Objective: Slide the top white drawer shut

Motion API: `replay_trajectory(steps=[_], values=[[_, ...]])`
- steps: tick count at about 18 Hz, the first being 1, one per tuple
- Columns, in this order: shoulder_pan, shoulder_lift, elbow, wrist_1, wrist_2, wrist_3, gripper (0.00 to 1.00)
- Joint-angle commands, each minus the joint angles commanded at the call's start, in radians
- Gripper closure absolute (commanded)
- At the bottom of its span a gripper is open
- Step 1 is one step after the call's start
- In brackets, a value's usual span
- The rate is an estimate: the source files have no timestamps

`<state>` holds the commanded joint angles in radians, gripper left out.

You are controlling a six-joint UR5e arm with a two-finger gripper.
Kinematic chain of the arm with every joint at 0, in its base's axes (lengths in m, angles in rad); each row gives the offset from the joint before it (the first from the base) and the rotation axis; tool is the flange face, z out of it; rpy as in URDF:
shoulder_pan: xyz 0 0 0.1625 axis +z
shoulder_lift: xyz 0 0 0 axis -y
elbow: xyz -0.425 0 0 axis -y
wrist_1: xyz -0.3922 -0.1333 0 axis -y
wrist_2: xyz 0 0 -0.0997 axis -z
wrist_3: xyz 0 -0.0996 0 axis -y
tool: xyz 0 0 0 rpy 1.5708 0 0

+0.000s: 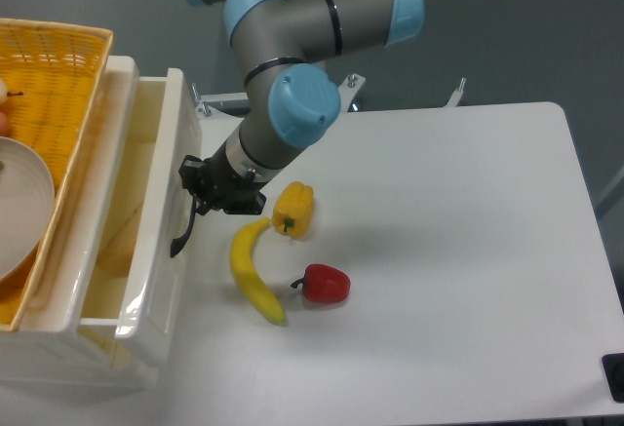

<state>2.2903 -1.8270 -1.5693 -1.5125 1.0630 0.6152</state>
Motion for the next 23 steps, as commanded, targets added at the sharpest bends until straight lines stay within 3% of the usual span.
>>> replay_trajectory(steps=[6, 11, 18, 23], values=[[-0.035, 0.0, 0.0, 0.003, 0.0, -0.011, 1.0], [-0.06, -0.008, 0.0, 0.069, 0.002, -0.051, 1.0], [-0.057, -0.009, 0.005, 0.074, 0.003, -0.04, 1.0], [0.021, -0.003, 0.005, 0.072, 0.054, 0.008, 0.73]])
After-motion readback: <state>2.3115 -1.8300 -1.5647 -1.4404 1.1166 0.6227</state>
